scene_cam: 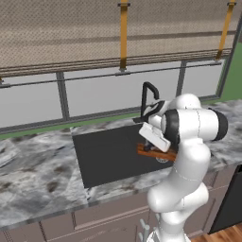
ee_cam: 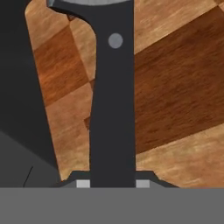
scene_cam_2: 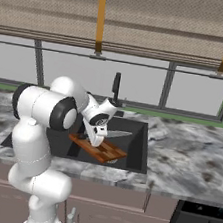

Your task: Move the cutting board and knife to the sink. Then move spray from the cabinet to the counter.

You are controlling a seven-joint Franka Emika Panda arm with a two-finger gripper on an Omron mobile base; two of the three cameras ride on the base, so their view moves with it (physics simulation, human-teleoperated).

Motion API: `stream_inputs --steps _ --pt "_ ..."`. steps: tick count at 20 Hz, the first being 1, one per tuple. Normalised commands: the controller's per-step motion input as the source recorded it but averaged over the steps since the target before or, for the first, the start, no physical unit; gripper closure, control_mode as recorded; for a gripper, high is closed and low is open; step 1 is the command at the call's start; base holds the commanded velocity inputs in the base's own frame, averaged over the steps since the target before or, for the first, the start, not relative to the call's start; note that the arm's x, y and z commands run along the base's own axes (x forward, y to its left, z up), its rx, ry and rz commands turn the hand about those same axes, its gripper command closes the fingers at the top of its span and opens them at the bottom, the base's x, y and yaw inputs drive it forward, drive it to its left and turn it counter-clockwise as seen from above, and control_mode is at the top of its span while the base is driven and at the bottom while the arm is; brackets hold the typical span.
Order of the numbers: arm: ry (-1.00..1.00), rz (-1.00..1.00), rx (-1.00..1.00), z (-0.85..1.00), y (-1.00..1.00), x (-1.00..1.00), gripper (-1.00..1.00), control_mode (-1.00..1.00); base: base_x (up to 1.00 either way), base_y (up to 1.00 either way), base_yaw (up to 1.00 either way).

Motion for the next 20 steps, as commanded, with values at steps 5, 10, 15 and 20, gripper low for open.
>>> stream_inputs --steps 5,10,15,20 --pt "0.00 0.04 0.00 -0.26 0.00 0.09 1.00 -1.00 0.00 0.00 0.00" --pt "0.02 0.04 0.00 -0.41 0.00 0.00 -1.00 -1.00 0.00 0.00 0.00" --pt "0.02 0.02 0.00 -0.44 0.00 0.00 -1.00 -1.00 0.00 0.00 0.00" --pt "0.00 0.00 0.02 -0.27 0.00 0.00 -1.00 -1.00 0.00 0.00 0.00"
